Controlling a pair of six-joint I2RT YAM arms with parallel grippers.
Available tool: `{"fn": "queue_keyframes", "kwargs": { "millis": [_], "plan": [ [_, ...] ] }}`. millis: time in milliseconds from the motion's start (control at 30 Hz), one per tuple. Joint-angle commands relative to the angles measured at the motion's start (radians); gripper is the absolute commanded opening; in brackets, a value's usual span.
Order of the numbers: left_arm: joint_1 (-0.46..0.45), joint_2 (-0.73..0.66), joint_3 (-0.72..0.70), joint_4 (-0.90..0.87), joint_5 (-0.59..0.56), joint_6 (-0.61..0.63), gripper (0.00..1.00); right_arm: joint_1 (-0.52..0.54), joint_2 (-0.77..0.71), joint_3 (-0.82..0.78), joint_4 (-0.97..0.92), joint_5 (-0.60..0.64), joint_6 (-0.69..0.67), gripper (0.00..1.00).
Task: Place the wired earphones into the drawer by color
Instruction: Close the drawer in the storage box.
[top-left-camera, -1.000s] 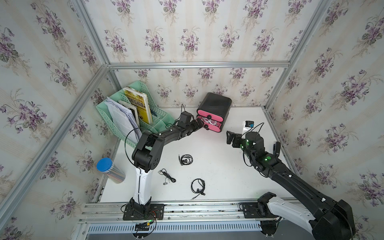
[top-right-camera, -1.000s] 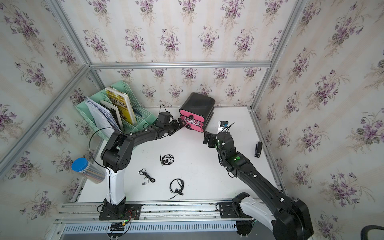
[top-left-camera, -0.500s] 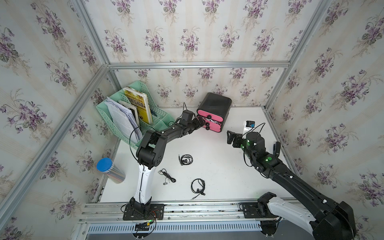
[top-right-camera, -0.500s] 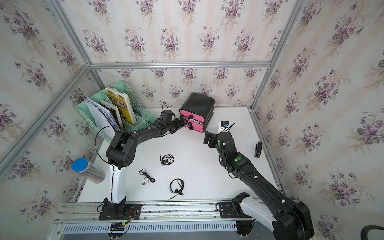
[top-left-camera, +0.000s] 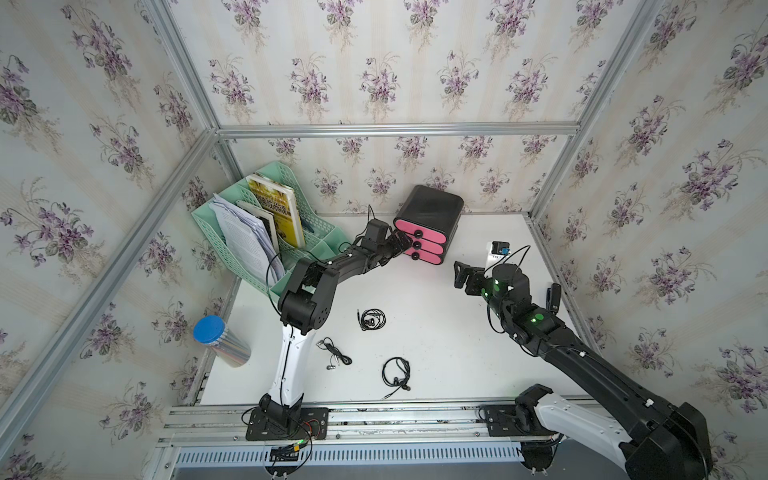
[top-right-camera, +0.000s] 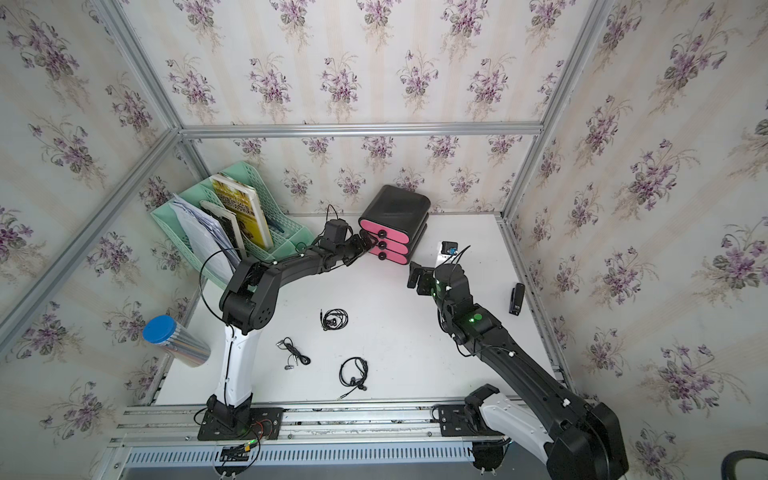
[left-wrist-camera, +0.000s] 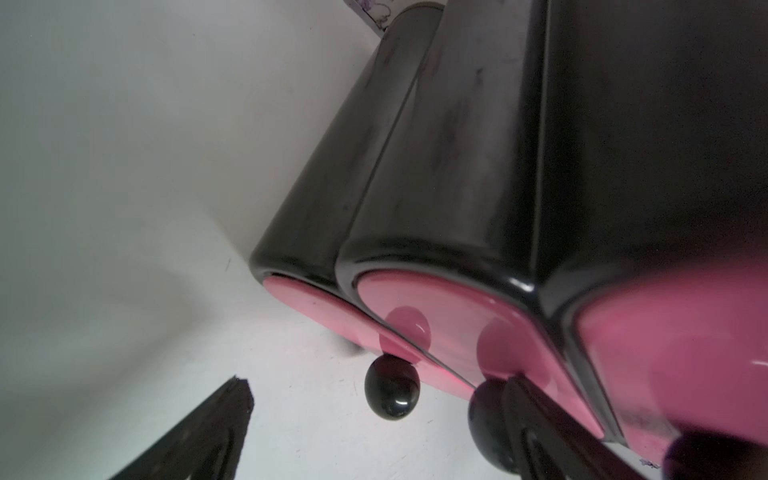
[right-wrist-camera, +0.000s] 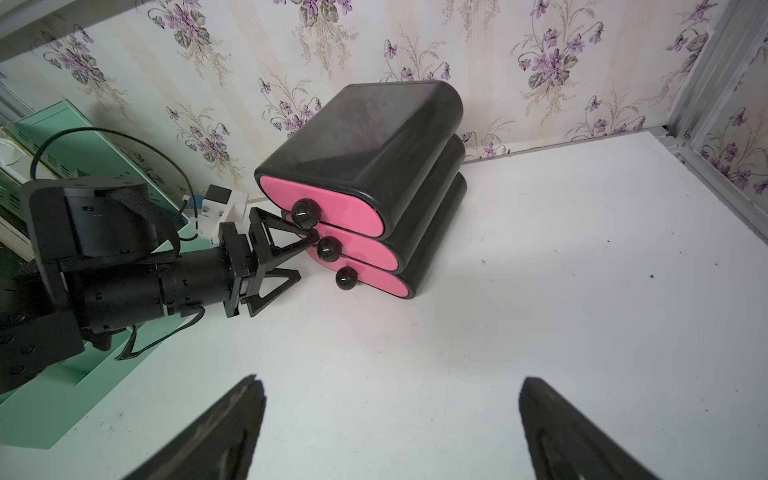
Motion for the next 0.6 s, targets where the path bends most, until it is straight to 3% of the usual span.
{"fn": "queue_keyframes", "kwargs": {
  "millis": [0,367,567],
  "plan": [
    [0.002,0.009,0.012,0.063,-0.002,-0.022,0.99,0.001,0.002,0.010,-0.001,0.007,-0.005,1.00],
    [0.001,-0.103,-0.174,0.233,0.021,-0.039,0.99,-0.001,0.015,0.012,0.006,0.003,-0.009,1.00],
    [0.001,-0.107,-0.276,0.430,0.093,-0.043,0.91,-0.001,0.022,0.015,0.005,-0.002,-0.009,1.00]
  ]
}}
